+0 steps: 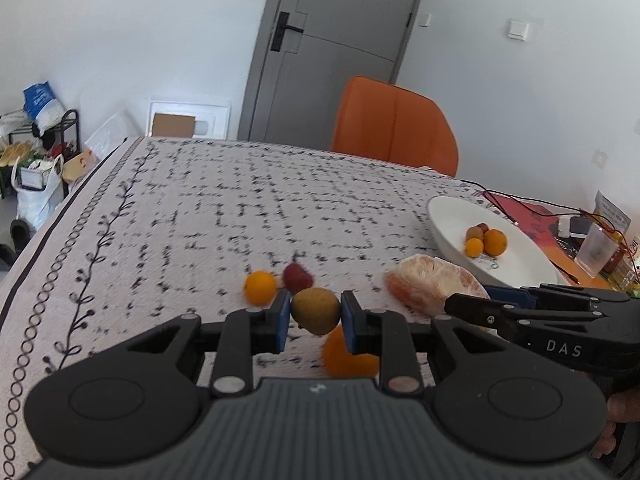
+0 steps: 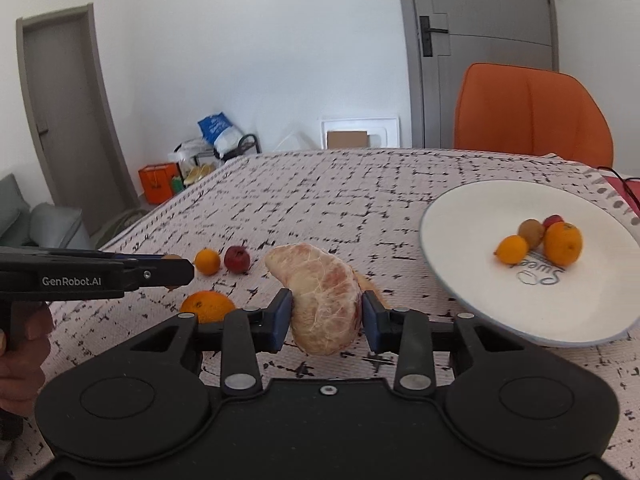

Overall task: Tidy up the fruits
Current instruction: 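Lift the kiwi with the left gripper while the right gripper grasps a peeled mandarin, then carry the kiwi and peeled mandarin over the plate and open both grippers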

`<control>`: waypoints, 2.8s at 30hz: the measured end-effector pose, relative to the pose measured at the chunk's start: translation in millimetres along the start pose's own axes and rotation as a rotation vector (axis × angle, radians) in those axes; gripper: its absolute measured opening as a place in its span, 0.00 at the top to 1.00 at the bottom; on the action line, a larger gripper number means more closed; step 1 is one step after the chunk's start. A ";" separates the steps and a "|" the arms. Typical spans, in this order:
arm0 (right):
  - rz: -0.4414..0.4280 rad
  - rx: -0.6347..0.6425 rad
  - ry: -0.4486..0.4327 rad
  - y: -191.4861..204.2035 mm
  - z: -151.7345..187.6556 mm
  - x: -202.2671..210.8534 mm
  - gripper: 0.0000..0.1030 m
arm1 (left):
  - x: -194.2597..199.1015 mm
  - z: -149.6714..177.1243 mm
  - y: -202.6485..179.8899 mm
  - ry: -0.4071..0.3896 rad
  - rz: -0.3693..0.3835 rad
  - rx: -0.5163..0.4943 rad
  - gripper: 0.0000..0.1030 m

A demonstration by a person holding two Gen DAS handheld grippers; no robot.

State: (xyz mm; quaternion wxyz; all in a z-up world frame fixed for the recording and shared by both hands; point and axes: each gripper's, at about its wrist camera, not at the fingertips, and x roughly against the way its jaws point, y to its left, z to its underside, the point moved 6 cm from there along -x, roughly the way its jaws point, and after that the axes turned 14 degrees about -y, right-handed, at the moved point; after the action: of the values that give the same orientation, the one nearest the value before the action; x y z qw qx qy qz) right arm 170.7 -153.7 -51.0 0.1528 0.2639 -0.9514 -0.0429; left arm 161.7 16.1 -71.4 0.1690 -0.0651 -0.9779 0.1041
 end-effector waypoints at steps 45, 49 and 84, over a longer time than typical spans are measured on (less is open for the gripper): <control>0.212 -0.154 -0.173 -130.9 -12.9 65.1 0.66 | -74.4 -18.6 -145.5 0.003 0.193 -0.232 0.75; 0.230 -0.166 -0.166 -140.8 -11.5 62.7 0.65 | -86.7 -16.2 -150.5 0.024 0.198 -0.243 0.75; 0.274 -0.141 -0.129 -144.0 -18.4 40.2 0.41 | -89.4 -24.4 -103.1 0.029 0.064 -0.196 0.26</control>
State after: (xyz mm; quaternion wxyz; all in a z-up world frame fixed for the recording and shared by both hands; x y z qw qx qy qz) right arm 214.2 -297.8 -46.2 0.1139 0.1173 -0.9809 -0.1051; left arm 244.2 -93.9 -53.9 0.1723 -0.1140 -0.9783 0.0121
